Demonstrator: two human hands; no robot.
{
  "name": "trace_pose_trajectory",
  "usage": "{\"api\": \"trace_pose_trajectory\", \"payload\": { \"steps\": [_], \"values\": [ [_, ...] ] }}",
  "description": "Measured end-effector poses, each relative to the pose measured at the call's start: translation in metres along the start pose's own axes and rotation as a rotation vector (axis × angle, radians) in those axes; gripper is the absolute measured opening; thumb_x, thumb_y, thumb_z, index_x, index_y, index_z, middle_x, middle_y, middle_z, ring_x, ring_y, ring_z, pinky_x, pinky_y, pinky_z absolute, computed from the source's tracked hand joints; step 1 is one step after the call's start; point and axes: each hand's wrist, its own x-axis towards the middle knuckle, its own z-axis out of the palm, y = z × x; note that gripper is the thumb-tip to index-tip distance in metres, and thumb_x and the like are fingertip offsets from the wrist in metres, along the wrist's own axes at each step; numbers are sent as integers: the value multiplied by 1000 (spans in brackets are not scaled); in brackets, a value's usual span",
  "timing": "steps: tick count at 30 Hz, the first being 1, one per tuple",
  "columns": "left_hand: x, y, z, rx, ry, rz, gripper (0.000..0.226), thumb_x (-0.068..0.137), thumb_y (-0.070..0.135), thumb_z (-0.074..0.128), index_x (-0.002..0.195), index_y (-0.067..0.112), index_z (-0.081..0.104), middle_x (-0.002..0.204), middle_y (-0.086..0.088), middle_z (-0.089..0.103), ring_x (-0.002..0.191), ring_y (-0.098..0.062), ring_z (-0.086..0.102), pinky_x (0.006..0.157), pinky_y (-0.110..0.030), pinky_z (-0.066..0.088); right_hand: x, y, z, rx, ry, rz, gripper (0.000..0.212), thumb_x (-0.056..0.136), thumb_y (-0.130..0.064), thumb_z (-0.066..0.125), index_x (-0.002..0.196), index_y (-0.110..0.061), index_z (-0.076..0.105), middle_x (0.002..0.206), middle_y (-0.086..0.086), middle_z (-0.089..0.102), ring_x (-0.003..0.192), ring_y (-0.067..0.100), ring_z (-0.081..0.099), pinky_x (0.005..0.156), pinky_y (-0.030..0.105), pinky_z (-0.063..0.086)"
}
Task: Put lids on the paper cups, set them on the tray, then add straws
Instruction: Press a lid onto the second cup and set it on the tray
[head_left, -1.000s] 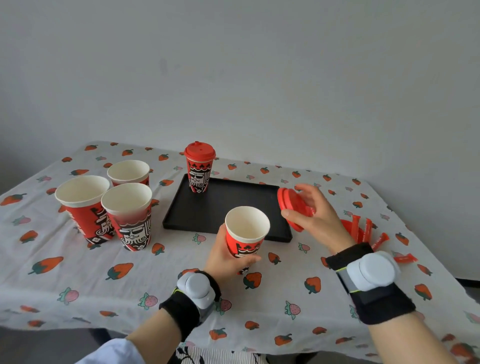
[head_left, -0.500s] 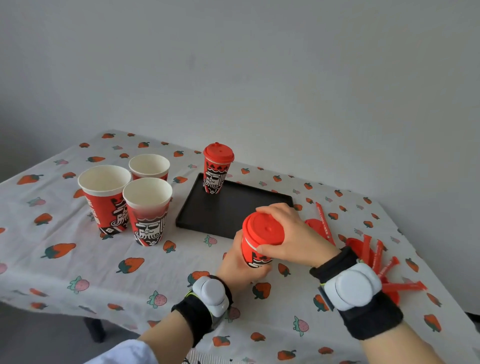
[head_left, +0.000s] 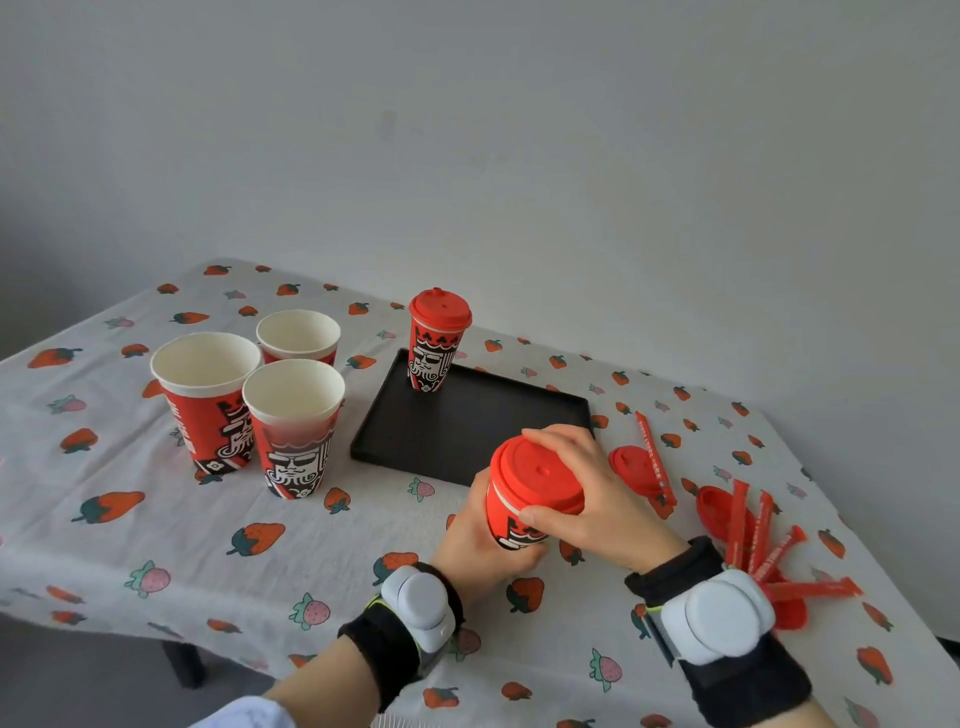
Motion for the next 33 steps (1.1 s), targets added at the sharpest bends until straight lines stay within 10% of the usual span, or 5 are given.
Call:
{"api": "trace_pose_trajectory", "payload": {
  "steps": [19,26,33],
  "values": [
    [-2,9,-1,-46,-39,29,91,65,22,83,138,17,30,130,-2,51,119,-9,53,97,-24,47,-7,3,15,29,100,-12,74,71,-39,65,134,-42,27,132,-16,25,126,7,28,97,25,42],
    [5,30,-31,-104,-364,-216,80,73,7,60,142,19,20,131,-9,46,121,-22,49,98,-35,47,-4,3,15,67,84,8,72,76,-29,72,128,-47,26,130,-15,25,122,5,30,95,21,38],
    [22,67,-29,-189,35,-32,30,97,22,33,116,19,57,123,-1,59,117,-15,53,94,-27,43,-6,6,22,311,171,79,42,85,-54,35,126,-45,35,130,-18,35,120,-6,36,94,17,36]
  ]
}}
